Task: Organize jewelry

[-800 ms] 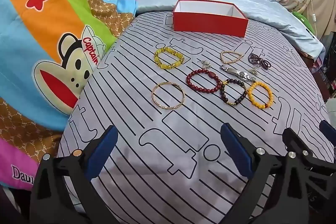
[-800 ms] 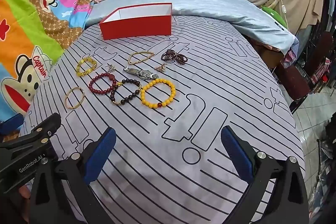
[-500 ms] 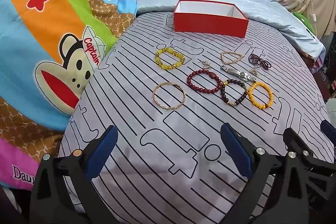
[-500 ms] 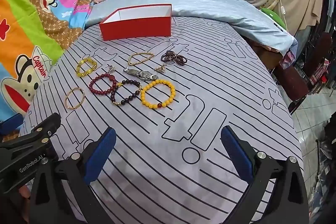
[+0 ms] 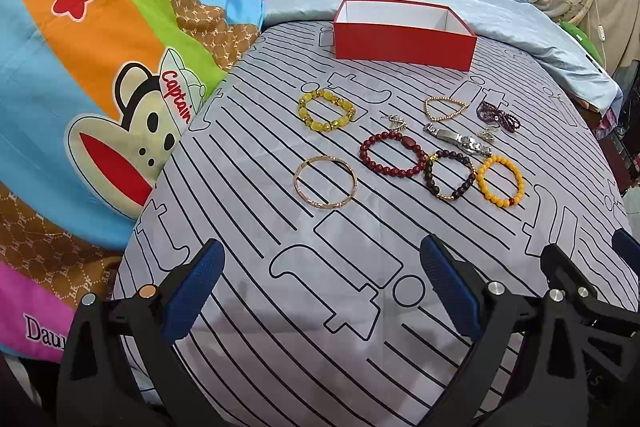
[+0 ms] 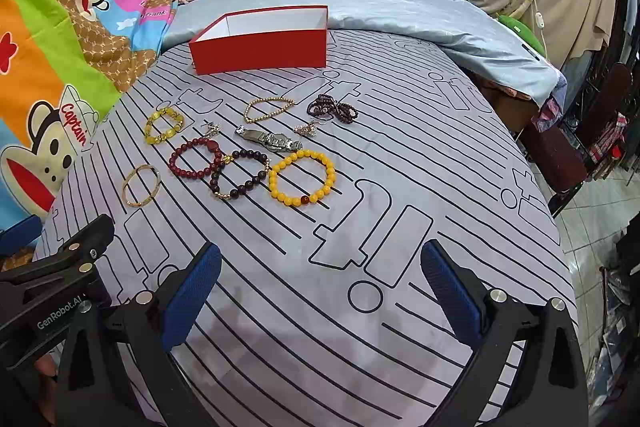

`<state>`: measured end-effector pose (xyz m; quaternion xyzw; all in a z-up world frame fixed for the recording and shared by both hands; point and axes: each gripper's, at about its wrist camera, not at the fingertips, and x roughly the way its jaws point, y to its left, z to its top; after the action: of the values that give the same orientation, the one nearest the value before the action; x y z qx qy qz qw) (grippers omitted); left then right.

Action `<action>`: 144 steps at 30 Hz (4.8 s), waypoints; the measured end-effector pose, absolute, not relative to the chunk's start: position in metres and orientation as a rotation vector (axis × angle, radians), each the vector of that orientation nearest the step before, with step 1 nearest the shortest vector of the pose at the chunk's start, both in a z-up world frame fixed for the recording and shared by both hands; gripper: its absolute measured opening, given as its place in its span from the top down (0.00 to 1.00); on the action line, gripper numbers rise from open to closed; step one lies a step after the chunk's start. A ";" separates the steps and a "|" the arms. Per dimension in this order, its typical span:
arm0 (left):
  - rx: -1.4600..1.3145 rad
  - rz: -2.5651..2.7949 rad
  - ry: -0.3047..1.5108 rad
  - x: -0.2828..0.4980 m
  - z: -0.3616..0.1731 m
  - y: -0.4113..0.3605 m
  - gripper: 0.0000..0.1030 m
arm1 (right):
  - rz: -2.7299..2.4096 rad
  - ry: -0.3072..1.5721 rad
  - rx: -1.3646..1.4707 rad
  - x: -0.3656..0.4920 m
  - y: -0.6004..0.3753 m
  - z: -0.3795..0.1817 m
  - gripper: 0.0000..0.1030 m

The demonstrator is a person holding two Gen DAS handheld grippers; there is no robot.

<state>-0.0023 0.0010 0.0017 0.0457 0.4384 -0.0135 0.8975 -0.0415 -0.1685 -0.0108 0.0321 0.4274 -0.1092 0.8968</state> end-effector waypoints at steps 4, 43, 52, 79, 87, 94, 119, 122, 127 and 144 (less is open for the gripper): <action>0.093 -0.027 0.909 -0.002 0.001 0.001 0.07 | -0.226 0.888 0.067 -0.041 -0.168 -0.011 0.05; 0.077 -0.025 0.937 0.002 -0.009 0.006 0.07 | -0.228 0.911 0.078 -0.038 -0.167 -0.018 0.05; 0.078 -0.025 0.937 0.003 -0.009 0.006 0.07 | -0.228 0.911 0.078 -0.038 -0.168 -0.018 0.05; 0.057 -0.038 0.964 0.007 -0.018 0.009 0.07 | -0.223 0.927 0.081 -0.034 -0.171 -0.026 0.05; -0.037 0.011 0.982 0.031 -0.035 0.034 0.07 | -0.227 0.963 0.108 -0.024 -0.180 -0.039 0.05; -0.021 -0.028 0.984 0.063 -0.048 0.027 0.07 | -0.213 0.984 0.110 -0.010 -0.180 -0.046 0.05; -0.009 -0.094 1.011 0.093 -0.066 0.013 0.45 | -0.192 0.990 0.151 0.006 -0.188 -0.050 0.05; -0.027 -0.100 1.012 0.087 -0.062 0.015 0.45 | -0.187 0.973 0.147 0.004 -0.189 -0.047 0.05; -0.022 -0.101 0.973 0.072 -0.046 0.016 0.45 | -0.196 0.937 0.162 0.009 -0.201 -0.038 0.05; 0.013 -0.109 0.933 0.047 -0.031 0.014 0.45 | -0.174 0.970 0.147 0.049 -0.213 -0.059 0.52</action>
<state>0.0466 0.0143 -0.0314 0.0063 0.4494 -0.0526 0.8918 0.0487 -0.2133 -0.0592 0.0704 0.4651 -0.0836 0.8785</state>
